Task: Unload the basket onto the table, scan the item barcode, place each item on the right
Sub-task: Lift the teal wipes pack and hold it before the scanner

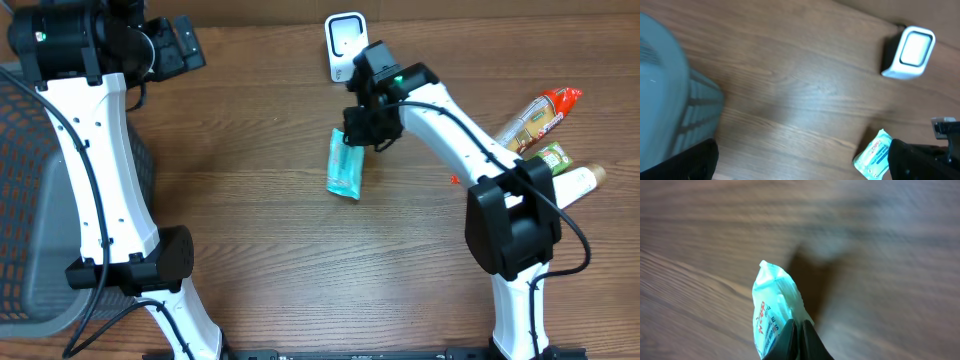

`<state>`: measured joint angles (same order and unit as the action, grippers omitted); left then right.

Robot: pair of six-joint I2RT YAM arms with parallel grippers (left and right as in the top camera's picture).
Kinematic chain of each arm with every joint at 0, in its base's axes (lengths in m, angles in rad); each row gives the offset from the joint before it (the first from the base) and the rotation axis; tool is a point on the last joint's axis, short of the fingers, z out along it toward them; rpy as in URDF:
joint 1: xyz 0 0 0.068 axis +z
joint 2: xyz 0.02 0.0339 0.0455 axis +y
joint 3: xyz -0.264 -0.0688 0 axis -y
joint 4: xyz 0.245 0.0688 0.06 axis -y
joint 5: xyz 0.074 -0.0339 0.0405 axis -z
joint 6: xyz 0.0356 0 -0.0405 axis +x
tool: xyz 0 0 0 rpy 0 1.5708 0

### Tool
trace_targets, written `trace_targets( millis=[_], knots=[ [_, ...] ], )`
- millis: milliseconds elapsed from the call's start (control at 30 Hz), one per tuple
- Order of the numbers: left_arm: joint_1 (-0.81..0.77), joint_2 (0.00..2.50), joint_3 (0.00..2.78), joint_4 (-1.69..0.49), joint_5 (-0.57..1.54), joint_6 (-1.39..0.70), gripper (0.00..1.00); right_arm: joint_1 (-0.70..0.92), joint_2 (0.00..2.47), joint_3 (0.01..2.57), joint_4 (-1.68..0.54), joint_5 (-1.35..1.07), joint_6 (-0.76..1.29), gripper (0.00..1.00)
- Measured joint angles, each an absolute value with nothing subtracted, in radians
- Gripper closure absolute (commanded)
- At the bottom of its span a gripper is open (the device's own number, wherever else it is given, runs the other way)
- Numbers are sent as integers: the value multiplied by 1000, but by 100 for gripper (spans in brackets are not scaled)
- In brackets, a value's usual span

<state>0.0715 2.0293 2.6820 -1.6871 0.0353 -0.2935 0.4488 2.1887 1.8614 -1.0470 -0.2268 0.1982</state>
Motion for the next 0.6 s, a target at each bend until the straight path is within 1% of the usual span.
trace_targets(
  millis=[200, 433, 533, 600],
  knots=[
    [40, 2029, 2557, -1664, 79, -308, 1, 429, 2188, 1841, -1136, -208, 182, 96],
    [6, 2032, 2329, -1535, 94, -315, 1, 427, 2188, 1844, -1166, -192, 161, 96],
    [6, 2033, 2244, -1472, 95, -324, 0, 430, 2188, 1897, -1287, -77, 209, 96],
    [6, 2033, 2194, -1434, 95, -339, 0, 439, 2188, 1964, -1380, 47, 266, 96]
  ],
)
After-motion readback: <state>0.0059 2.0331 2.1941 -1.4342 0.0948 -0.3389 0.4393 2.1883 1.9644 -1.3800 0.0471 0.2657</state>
